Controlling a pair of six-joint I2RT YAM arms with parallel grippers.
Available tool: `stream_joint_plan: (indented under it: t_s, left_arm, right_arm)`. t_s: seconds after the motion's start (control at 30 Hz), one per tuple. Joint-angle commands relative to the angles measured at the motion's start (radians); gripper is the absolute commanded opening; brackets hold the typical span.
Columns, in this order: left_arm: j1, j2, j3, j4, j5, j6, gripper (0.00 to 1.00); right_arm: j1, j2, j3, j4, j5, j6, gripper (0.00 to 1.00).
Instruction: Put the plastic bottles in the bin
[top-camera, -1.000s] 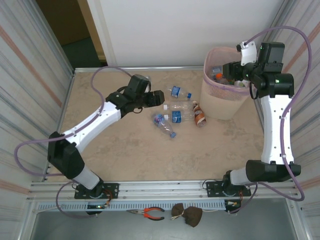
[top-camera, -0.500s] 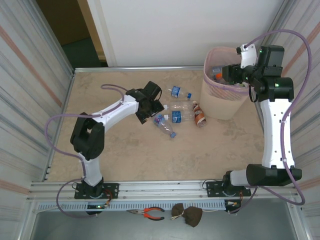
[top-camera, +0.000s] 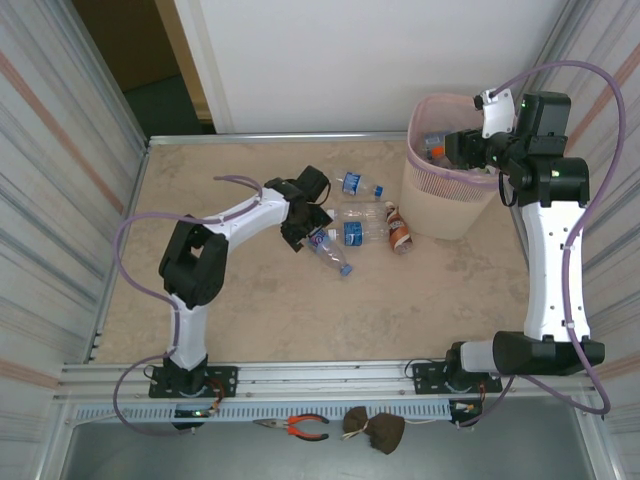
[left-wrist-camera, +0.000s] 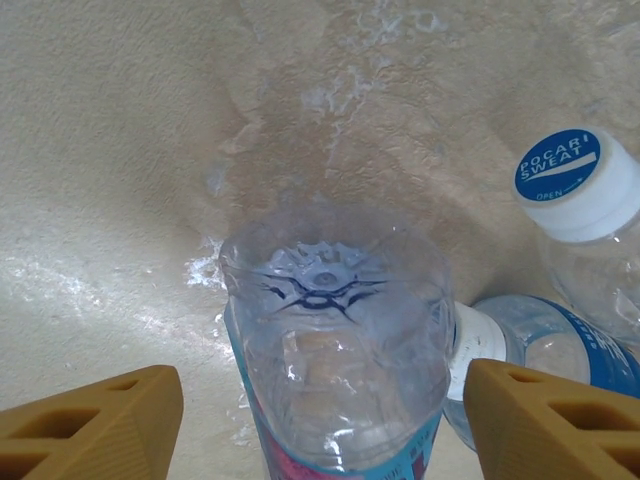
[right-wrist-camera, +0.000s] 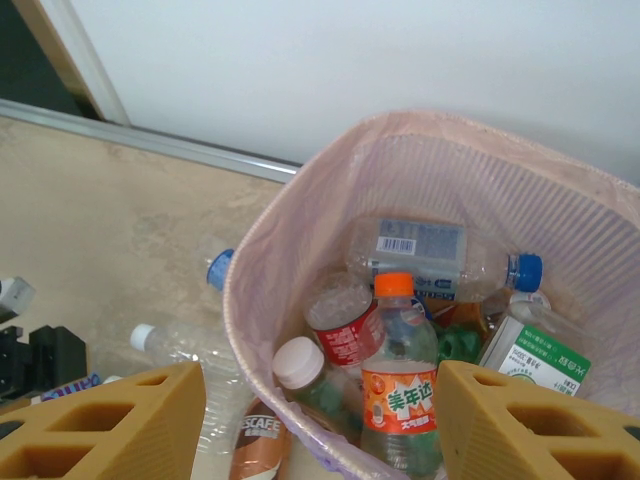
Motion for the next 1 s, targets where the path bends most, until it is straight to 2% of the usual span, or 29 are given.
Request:
stream_joint_plan:
  t_s: [0.0,0.1,0.63,0.97]
  left_arm:
    - [0.017,0.018,-0.014,-0.008,0.004,-0.044,0.71]
    - [0.021,0.023,-0.020,-0.005,-0.007,-0.050,0.67]
    - [0.041,0.072,-0.064,0.046,0.020,-0.062,0.61]
    - [0.049,0.003,-0.110,0.060,-0.015,-0.057,0.52]
  right_arm:
    - [0.001,-0.035,-0.015,0.009,-0.021,-0.017,0.62]
    - [0.001,-0.041,-0.020,0.010,-0.019,-0.018,0.62]
    - [0.001,-0.063,-0.032,0.003,-0.018,-0.019,0.62]
    - [0.009,-0.086,-0.032,0.003,-0.017,-0.014,0.62]
